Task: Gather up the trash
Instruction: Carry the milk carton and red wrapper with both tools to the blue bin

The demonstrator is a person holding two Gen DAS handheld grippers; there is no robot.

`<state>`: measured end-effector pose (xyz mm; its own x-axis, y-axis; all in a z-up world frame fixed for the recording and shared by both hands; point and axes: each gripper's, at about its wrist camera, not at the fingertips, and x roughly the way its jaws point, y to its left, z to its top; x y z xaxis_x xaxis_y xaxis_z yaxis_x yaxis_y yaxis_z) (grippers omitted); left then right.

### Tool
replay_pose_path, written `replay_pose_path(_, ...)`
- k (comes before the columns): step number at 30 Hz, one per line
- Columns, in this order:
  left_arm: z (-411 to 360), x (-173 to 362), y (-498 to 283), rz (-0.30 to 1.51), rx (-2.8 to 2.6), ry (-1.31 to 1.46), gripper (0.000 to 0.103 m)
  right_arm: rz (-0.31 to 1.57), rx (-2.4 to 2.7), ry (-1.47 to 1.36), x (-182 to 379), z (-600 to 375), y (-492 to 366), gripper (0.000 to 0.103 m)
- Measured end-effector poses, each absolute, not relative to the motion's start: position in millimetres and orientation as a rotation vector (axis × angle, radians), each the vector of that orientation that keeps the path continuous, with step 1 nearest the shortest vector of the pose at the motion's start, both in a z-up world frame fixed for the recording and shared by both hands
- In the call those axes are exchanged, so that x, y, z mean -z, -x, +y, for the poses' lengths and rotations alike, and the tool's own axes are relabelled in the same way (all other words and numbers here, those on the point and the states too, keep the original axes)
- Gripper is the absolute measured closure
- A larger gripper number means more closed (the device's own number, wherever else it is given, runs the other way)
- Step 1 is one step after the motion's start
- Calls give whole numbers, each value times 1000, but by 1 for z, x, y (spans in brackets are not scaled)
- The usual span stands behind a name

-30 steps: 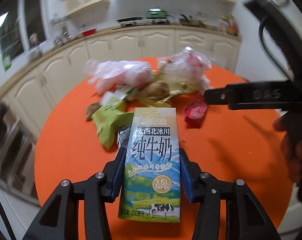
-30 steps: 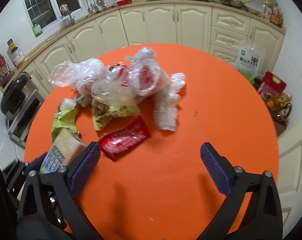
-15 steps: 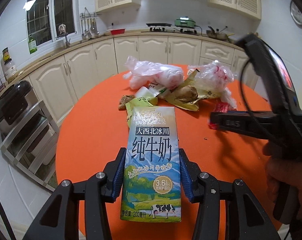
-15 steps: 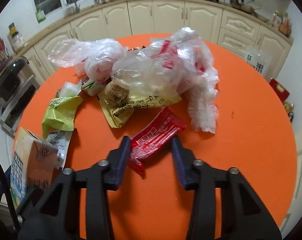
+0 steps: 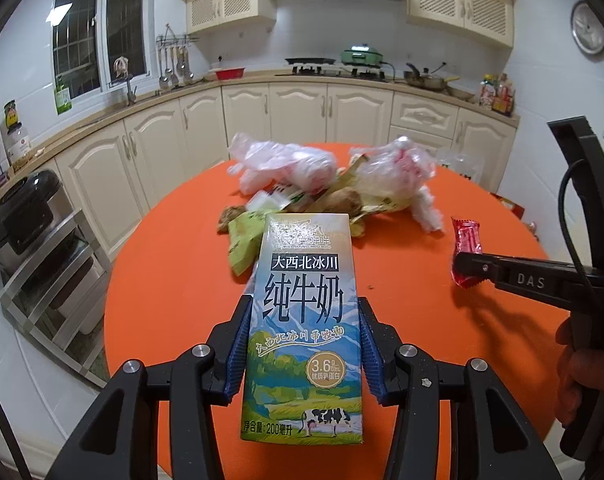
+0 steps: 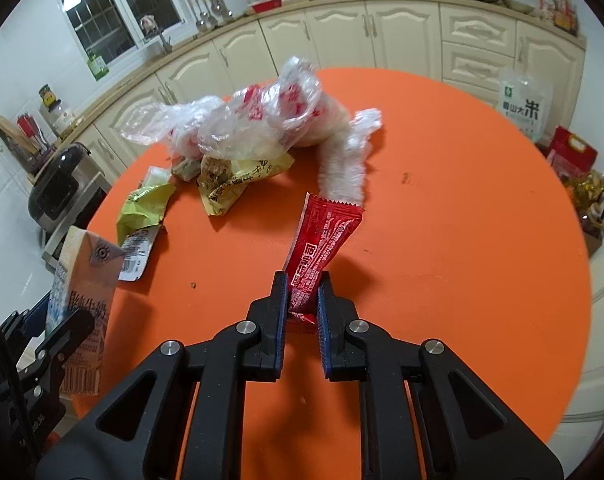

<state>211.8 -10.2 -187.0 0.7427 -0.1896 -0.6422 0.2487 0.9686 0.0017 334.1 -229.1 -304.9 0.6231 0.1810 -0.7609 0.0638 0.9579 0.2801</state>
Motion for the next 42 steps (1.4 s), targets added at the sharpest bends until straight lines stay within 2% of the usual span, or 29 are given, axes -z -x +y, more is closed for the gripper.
replay_pose_path(14, -67, 140, -182, 591, 312, -115, 59, 713, -82, -352, 242, -274, -274, 90)
replay_pose_path(20, -126, 122, -174, 549, 445, -142, 59, 617, -33, -387, 211, -325, -233, 90)
replay_pose_path(25, -194, 124, -171, 560, 611, -179, 58, 592, 94, -431, 210, -389, -193, 90)
replay_pose_path(31, -281, 156, -179, 654, 789, -224, 59, 667, 257, -536, 256, -477, -164, 90)
replay_pose_path(35, -337, 190, -188, 732, 878, -302, 58, 758, 329, -615, 309, -527, -157, 90)
replay_pose_path(42, -407, 261, -248, 931, 911, -397, 58, 913, 359, -772, 408, -582, -164, 90)
